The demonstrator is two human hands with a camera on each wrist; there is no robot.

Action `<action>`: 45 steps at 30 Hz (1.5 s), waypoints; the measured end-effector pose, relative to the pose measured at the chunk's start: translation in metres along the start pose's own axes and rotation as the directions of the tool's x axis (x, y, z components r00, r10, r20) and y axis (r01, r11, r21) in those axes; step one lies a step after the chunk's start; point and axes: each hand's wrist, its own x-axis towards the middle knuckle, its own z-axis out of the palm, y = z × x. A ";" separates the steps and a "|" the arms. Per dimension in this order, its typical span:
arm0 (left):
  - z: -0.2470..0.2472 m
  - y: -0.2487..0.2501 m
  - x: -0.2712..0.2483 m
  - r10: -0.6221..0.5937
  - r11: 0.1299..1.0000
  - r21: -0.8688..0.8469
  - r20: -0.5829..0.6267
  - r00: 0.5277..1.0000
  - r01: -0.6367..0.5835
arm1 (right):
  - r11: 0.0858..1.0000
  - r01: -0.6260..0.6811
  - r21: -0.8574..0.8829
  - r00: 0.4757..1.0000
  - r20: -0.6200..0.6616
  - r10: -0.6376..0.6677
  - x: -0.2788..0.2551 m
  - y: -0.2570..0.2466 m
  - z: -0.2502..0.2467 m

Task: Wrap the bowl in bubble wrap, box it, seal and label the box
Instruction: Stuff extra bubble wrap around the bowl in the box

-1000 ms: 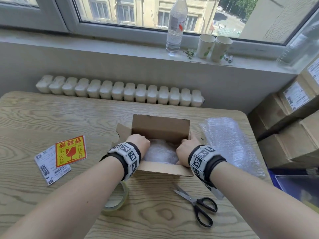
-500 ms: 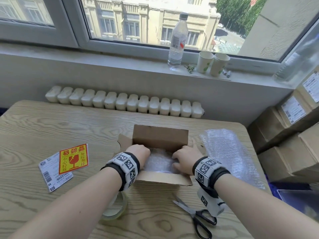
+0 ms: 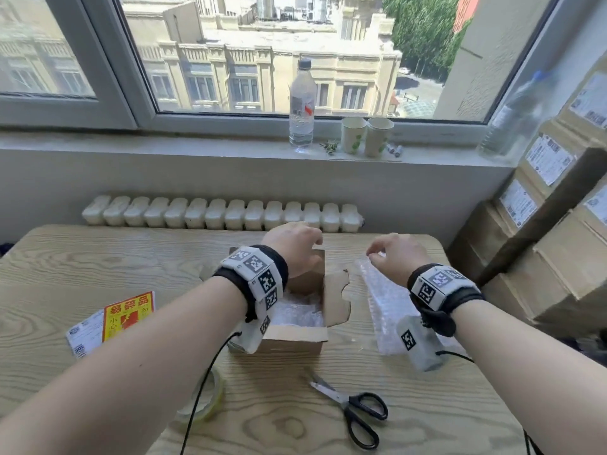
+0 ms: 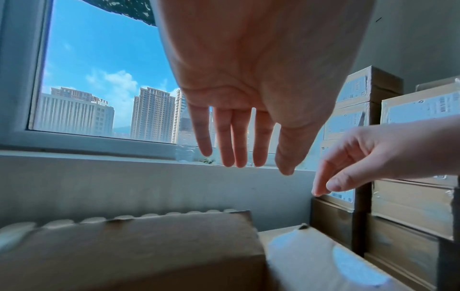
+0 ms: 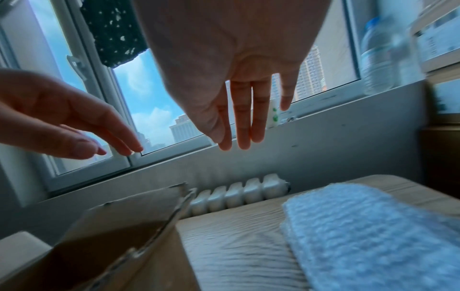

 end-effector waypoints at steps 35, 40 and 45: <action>0.137 0.122 0.131 -0.313 0.908 -0.177 0.313 0.896 0.379 | 0.648 -0.422 0.634 0.906 0.277 0.319 0.025 0.185 0.090; 0.125 0.116 0.136 -0.396 0.802 -0.401 0.200 0.896 0.443 | 0.387 -0.406 0.828 0.908 0.319 0.271 0.034 0.181 0.081; 0.112 0.112 0.132 -0.384 0.752 -0.529 0.133 0.914 0.393 | 0.229 -0.373 0.899 0.898 0.288 0.332 0.029 0.175 0.062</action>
